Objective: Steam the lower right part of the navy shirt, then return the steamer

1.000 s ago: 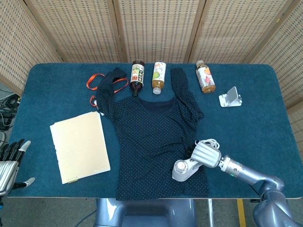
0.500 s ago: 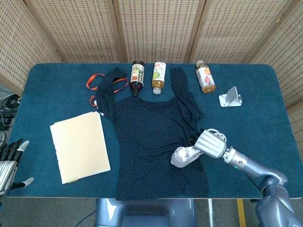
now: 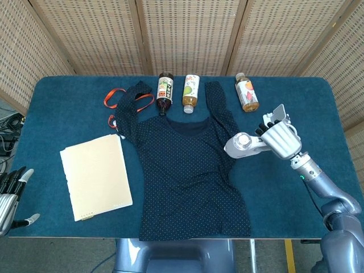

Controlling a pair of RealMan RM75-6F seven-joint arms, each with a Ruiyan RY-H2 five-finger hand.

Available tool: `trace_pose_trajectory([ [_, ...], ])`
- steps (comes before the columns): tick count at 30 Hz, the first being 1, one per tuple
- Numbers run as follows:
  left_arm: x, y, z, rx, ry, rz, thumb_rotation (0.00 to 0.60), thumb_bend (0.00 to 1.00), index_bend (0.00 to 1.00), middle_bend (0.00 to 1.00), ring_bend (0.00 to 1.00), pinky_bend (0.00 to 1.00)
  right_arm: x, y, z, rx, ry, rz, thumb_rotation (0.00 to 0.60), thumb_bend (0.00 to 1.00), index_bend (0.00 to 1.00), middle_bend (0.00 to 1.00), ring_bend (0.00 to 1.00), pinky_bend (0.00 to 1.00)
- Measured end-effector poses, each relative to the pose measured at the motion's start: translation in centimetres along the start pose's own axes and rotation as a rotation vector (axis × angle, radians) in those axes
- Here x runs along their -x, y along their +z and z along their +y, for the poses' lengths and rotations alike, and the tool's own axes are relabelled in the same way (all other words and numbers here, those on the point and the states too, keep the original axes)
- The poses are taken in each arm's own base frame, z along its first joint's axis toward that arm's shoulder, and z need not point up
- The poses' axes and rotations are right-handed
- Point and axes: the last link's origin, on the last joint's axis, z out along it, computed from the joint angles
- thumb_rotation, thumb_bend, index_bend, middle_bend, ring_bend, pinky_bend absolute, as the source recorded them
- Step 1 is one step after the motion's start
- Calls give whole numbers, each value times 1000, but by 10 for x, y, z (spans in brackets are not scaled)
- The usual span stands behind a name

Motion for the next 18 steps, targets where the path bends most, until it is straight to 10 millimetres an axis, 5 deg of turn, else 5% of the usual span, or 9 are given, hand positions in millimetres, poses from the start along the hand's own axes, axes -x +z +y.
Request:
trace_pose_trajectory([
  [12,1,0,-2,-7,-3,-3,600,0,0,0,0,0,54,-2,-9,216,-63,-273,600,903,766,624,717,810],
  [18,1,2,-5,-16,-6,-7,600,0,0,0,0,0,67,0,-14,298,-36,-335,600,649,437,406,498,529],
])
